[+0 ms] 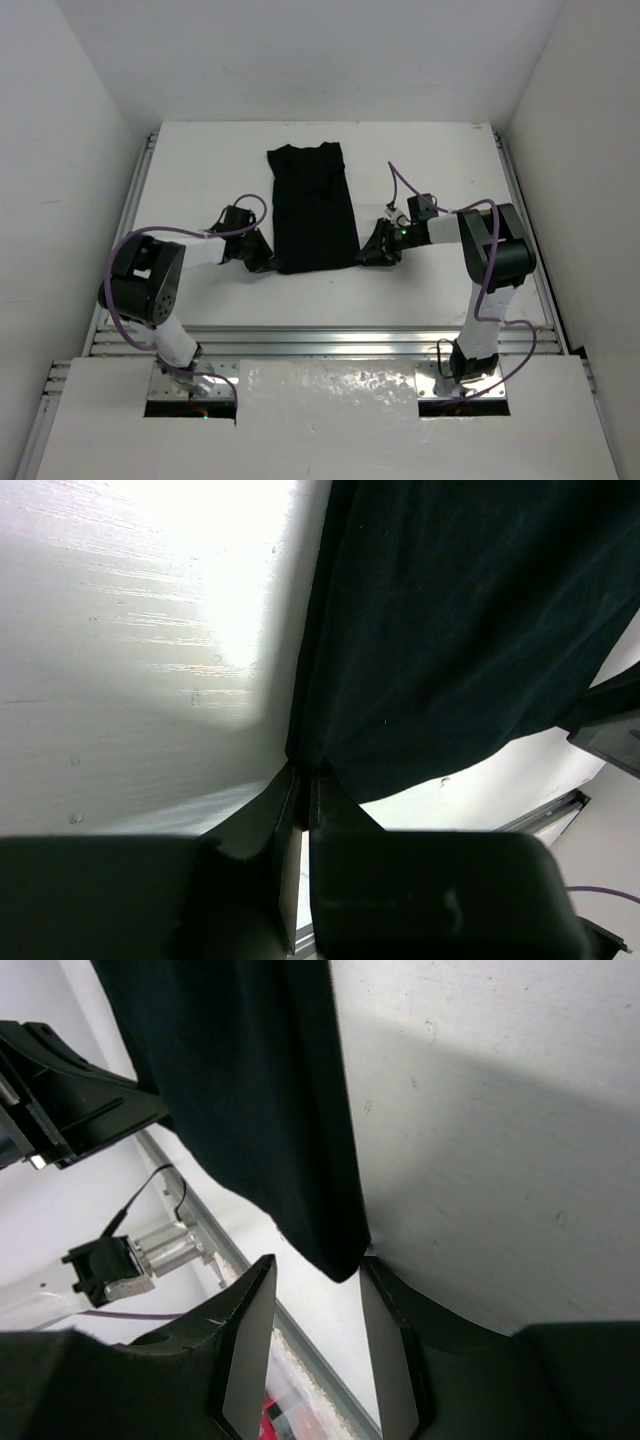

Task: Fold and stack the t-shirts
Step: Fold the tshirt

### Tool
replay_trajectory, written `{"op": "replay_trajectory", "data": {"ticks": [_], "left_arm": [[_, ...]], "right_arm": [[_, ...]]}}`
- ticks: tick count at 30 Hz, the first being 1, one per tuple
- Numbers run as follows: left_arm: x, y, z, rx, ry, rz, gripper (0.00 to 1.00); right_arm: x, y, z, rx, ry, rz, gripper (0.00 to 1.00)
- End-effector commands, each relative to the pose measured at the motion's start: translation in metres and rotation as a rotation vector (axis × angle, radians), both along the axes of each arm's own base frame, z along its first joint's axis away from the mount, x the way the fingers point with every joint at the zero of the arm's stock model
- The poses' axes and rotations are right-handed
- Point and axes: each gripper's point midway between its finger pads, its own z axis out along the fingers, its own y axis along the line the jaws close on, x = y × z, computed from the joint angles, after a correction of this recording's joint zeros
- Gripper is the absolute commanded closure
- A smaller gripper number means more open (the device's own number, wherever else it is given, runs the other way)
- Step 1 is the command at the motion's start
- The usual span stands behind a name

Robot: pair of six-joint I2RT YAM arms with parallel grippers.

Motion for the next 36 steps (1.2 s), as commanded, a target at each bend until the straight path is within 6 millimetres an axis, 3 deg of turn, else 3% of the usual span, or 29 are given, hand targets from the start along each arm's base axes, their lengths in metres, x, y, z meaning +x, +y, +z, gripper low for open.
{"op": "replay_trajectory", "data": {"ticks": [1,6,9,12,13,15,17,19,20,21,29,30,32,33,35,36], "left_arm": [[0.002,0.002,0.007,0.0,-0.012,-0.008,1.0],[-0.002,0.0,0.005,-0.018,-0.008,-0.019,1.0],[-0.002,-0.001,0.006,-0.021,-0.012,-0.025,1.0],[-0.002,0.0,0.007,-0.015,-0.015,-0.034,1.0],[-0.004,0.0,0.007,-0.011,-0.009,-0.041,1.0],[-0.004,-0.001,0.013,-0.017,-0.019,-0.051,1.0],[-0.006,-0.002,0.024,-0.025,-0.043,-0.066,1.0],[-0.013,-0.003,0.038,-0.043,-0.067,-0.072,1.0],[-0.017,-0.003,0.042,-0.055,-0.069,-0.076,1.0],[-0.021,-0.005,0.045,-0.069,-0.071,-0.077,1.0],[-0.082,-0.006,0.081,-0.154,-0.075,-0.082,1.0],[-0.085,-0.006,0.094,-0.171,-0.107,-0.079,1.0],[-0.093,-0.004,0.107,-0.173,-0.113,-0.073,1.0],[-0.093,-0.003,0.125,-0.182,-0.16,-0.07,1.0],[-0.099,0.0,0.132,-0.153,-0.141,-0.064,1.0],[-0.096,-0.001,0.141,-0.154,-0.156,-0.069,1.0]], "right_arm": [[0.001,-0.01,-0.033,-0.122,0.011,-0.023,0.58],[0.005,0.003,-0.038,-0.131,0.011,-0.015,0.57],[0.007,0.008,-0.04,-0.151,0.009,-0.015,0.63],[0.014,0.003,-0.038,-0.184,-0.015,-0.055,1.0],[0.012,0.001,-0.037,-0.196,-0.022,-0.06,1.0],[0.014,-0.002,-0.022,-0.21,-0.068,-0.077,1.0],[0.004,-0.005,-0.008,-0.212,-0.086,-0.081,1.0],[-0.015,-0.007,-0.005,-0.203,-0.063,-0.077,1.0],[-0.018,-0.006,0.007,-0.184,-0.091,-0.075,1.0],[-0.033,-0.008,0.004,-0.189,-0.064,-0.072,1.0],[-0.095,-0.017,0.042,-0.164,-0.052,-0.089,1.0],[-0.094,-0.018,0.06,-0.152,-0.108,-0.106,1.0],[-0.104,-0.021,0.073,-0.156,-0.08,-0.139,1.0],[-0.099,-0.023,0.086,-0.164,-0.112,-0.161,1.0],[-0.105,-0.027,0.108,-0.174,-0.125,-0.187,1.0],[-0.099,-0.026,0.126,-0.164,-0.157,-0.2,1.0]]}}
